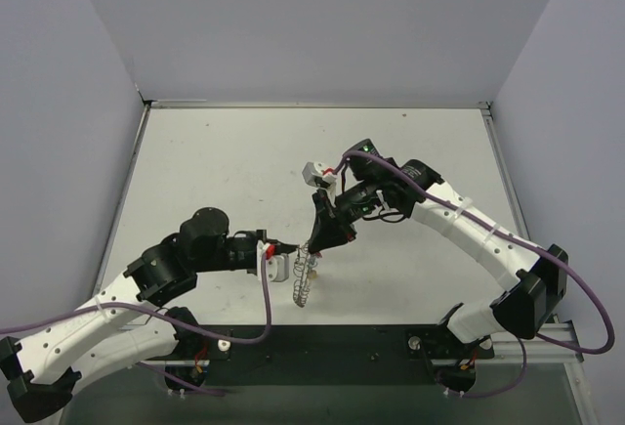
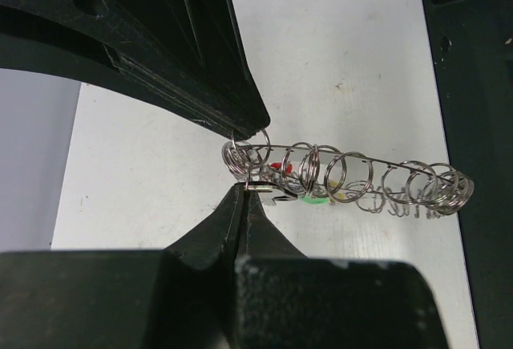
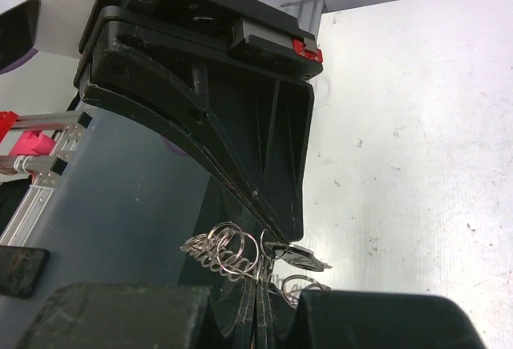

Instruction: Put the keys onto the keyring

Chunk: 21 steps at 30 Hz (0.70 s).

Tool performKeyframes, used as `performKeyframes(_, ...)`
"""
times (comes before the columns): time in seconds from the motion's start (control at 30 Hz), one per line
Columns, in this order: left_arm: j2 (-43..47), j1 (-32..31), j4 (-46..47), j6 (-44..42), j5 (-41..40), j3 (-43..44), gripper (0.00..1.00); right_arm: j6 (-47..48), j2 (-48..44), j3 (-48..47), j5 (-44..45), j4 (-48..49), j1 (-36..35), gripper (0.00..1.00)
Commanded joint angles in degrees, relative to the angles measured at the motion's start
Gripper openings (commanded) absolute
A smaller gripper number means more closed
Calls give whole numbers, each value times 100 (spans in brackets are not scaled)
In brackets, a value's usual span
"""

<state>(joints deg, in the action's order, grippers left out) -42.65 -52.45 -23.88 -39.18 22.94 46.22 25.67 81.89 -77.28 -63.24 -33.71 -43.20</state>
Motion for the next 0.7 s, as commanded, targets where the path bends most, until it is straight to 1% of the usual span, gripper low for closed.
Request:
performKeyframes(0.0,-103,112,-723,-239,192,388,0,385,-384,-121,-162,-724,-22,0)
performKeyframes(0.1,-225,121,-837,-248,517,519,0,631,-262,-340,-22,-1119,-144,0)
performKeyframes(0.13,-261,112,-864,-266,562,546,0,693,-200,-410,31,-1346,-232,0)
performKeyframes(0.27,-217,112,-873,-354,589,573,0,878,20,-631,163,-1752,-373,0)
performKeyframes(0.37,-121,121,-733,-389,422,485,0,1027,143,-815,137,-2068,-470,0)
performKeyframes(0.4,-94,112,-654,-397,257,459,0,1123,178,-920,128,-2234,-479,0)
performKeyframes(0.47,11,121,-557,-389,133,362,0,1185,196,-982,102,-2341,-505,0)
performKeyframes(0.53,55,112,-267,-302,-113,266,0,1212,178,-1017,58,-2385,-505,0)
performKeyframes(0.67,-67,121,-38,-73,-281,274,0,1274,214,-1070,-4,-2473,-531,0)
